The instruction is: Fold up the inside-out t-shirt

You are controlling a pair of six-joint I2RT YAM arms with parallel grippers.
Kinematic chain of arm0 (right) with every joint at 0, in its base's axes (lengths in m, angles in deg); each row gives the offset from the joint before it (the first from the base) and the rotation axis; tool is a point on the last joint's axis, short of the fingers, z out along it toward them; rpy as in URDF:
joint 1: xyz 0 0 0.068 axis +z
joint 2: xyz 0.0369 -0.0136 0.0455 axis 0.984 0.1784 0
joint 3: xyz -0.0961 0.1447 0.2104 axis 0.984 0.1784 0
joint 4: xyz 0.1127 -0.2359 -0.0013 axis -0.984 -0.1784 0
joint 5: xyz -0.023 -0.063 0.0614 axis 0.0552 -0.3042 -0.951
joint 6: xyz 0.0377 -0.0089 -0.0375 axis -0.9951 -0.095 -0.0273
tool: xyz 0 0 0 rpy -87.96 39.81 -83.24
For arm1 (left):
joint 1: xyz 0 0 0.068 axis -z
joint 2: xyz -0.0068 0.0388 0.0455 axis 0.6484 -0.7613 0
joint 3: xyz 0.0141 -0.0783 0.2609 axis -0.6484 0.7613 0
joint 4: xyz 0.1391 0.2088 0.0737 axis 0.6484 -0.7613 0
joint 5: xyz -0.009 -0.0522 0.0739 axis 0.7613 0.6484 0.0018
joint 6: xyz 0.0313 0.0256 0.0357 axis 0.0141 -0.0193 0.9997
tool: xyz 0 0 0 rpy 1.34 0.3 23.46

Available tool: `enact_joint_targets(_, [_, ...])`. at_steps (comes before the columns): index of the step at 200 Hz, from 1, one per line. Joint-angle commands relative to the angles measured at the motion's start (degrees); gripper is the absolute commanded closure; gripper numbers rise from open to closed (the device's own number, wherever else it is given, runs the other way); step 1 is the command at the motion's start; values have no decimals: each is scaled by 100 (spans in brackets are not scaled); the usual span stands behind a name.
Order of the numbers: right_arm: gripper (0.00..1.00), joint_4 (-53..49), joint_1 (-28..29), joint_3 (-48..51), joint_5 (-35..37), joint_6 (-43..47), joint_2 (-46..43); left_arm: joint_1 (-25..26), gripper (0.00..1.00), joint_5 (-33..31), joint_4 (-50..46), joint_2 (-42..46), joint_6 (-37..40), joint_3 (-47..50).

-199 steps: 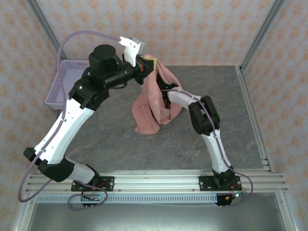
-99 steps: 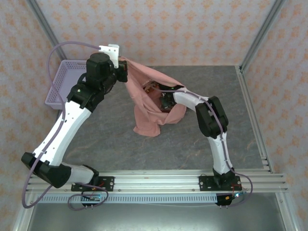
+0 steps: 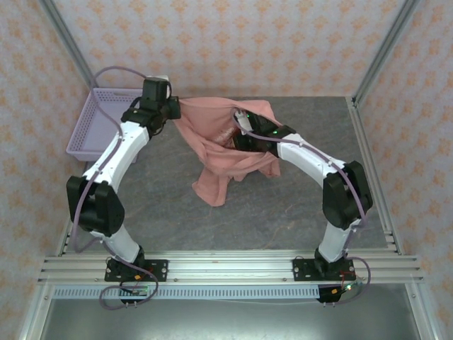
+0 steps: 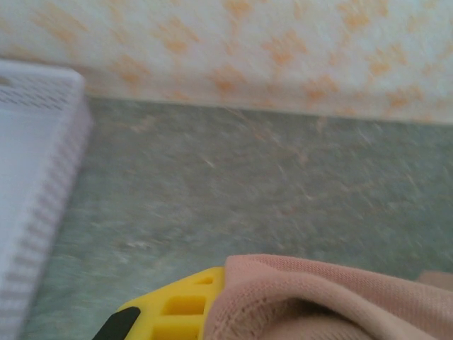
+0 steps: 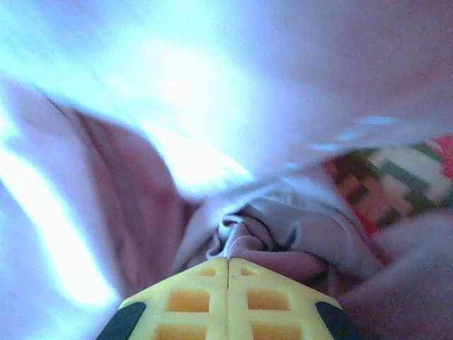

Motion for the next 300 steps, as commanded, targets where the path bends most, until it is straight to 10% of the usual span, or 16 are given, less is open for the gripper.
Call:
enact_joint_targets(1, [100,936,7,-376,-678,-346,29,139,100,1131,499,-268,-319,250])
enact_joint_targets(38, [100,1080,120,-1180,-1219,-563,516,420,100,1901,815,-578,-443,118])
enact_joint_targets(108, [100,1178,121,-256,-1578,-234,-240,-372,100,746,-76,-1191,-879,-696])
enact_joint_targets(160, [100,2333,-227,-545,-969,-1562,-648,-334,100,1112,811,-908,-1028,825])
enact_joint_targets(300, [100,3854,-200,-2458,-6,-3851,376,1427,100,1730,2778,242,-1069,2169])
